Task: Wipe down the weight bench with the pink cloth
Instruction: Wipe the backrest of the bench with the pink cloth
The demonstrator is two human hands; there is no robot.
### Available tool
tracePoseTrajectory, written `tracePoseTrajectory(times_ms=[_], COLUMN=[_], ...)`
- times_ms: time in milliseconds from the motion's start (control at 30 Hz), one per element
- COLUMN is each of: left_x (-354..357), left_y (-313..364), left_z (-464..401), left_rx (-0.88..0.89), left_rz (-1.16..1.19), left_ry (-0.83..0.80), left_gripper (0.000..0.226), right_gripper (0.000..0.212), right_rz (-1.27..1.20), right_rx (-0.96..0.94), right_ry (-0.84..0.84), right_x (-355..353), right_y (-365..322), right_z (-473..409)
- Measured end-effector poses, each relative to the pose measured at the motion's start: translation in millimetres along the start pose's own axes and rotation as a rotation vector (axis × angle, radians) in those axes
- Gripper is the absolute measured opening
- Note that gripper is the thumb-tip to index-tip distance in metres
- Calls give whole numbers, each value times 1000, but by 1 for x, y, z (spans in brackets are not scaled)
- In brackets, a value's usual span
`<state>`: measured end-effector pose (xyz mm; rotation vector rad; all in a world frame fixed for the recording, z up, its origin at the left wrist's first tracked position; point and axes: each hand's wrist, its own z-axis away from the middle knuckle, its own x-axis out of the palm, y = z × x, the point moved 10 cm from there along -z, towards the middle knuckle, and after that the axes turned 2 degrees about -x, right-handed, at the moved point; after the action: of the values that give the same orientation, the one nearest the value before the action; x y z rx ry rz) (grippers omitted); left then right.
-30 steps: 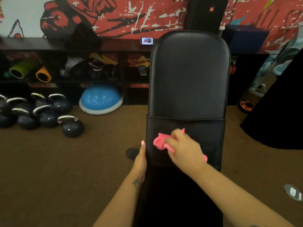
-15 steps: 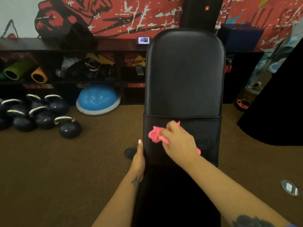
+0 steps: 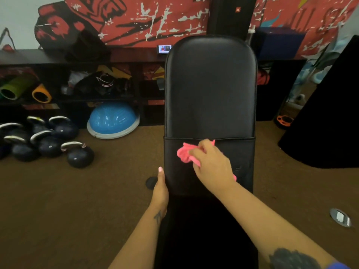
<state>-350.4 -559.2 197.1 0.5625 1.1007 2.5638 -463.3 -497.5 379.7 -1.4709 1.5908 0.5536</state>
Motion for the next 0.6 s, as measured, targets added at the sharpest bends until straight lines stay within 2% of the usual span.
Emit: tracePoseTrajectory(times_ms=[100,200,267,467,533,600], left_x=[2,1,2,-3,-6,-4], left_y=[3,2,4,0,0,1], left_z=[5,4,6,3,0,1], left_rx=[21,33,25,-48,-35,-1], left_rz=[-1,-2,-10,-39,-59,-42], left_ry=[7,16,33,91,109,78], left_gripper=[50,60,63,77,77,74], right_gripper=[16,24,25,13,14,21], right_rz=[-17,43,75,27,7,25], right_rx=[-7,-193,-227,52,65,-28], right_ry=[55,-62,-113,55,74,31], right_x=[-2,15,18,-20,-17,-5], right_y=[-13,-33,-20,30,18,-1], right_z=[-8,19,36,5,-2,7])
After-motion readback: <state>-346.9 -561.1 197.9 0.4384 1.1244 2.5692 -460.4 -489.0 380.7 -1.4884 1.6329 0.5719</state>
